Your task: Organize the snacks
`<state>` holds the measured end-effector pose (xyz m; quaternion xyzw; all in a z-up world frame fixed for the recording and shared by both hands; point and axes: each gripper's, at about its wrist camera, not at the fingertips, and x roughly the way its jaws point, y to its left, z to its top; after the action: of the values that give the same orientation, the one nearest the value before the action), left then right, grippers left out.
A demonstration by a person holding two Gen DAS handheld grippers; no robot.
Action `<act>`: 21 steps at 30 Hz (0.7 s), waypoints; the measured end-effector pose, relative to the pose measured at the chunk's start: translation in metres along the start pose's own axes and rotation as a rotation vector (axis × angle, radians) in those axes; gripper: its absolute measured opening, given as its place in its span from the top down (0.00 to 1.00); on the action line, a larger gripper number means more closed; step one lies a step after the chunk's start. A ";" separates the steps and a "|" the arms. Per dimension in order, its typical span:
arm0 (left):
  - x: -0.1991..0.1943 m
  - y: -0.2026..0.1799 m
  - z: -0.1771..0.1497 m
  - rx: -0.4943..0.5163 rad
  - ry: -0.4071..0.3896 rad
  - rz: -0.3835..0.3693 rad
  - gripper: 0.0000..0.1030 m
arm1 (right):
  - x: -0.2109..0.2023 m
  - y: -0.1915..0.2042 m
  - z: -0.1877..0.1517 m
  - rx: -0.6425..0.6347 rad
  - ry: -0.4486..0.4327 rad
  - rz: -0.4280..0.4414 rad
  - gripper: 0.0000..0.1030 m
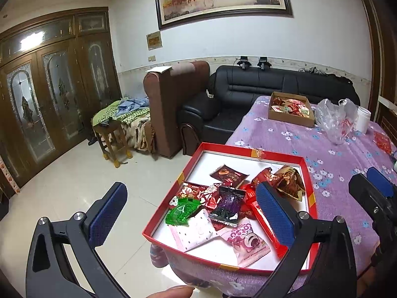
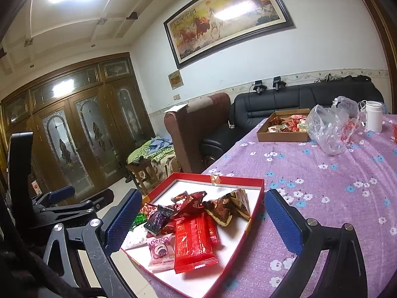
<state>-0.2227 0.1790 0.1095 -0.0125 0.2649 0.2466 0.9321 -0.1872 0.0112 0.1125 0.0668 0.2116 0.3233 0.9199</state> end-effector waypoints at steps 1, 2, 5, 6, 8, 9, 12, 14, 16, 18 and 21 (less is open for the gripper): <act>0.001 -0.001 0.000 0.001 0.005 -0.001 0.00 | 0.001 0.000 0.000 -0.002 0.001 0.000 0.03; 0.002 -0.001 0.000 0.002 0.010 -0.005 0.00 | 0.002 0.000 0.000 -0.008 0.002 -0.001 0.03; 0.006 -0.002 0.000 0.002 0.026 -0.015 0.00 | 0.003 0.001 0.000 -0.016 0.000 -0.005 0.03; 0.008 -0.002 0.000 0.001 0.031 -0.019 0.00 | 0.004 0.001 0.000 -0.016 0.002 -0.003 0.03; 0.010 -0.001 0.000 -0.001 0.038 -0.019 0.00 | 0.005 0.001 0.000 -0.015 0.003 -0.002 0.03; 0.011 -0.001 0.000 -0.003 0.040 -0.017 0.00 | 0.005 0.001 -0.001 -0.014 0.004 -0.002 0.03; 0.014 -0.001 -0.001 -0.004 0.048 -0.020 0.00 | 0.008 0.000 -0.001 -0.012 0.012 -0.004 0.03; 0.015 0.000 -0.001 -0.006 0.054 -0.021 0.00 | 0.009 0.001 -0.002 -0.010 0.017 -0.002 0.03; 0.017 0.000 -0.002 -0.006 0.060 -0.022 0.00 | 0.011 0.003 -0.003 -0.016 0.020 -0.003 0.03; 0.019 0.001 -0.003 -0.006 0.065 -0.025 0.00 | 0.013 0.005 -0.004 -0.028 0.023 -0.006 0.03; 0.020 0.003 -0.004 -0.010 0.070 -0.024 0.00 | 0.015 0.008 -0.006 -0.043 0.029 -0.009 0.03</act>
<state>-0.2112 0.1901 0.0966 -0.0287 0.2958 0.2362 0.9251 -0.1840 0.0269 0.1042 0.0416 0.2180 0.3246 0.9194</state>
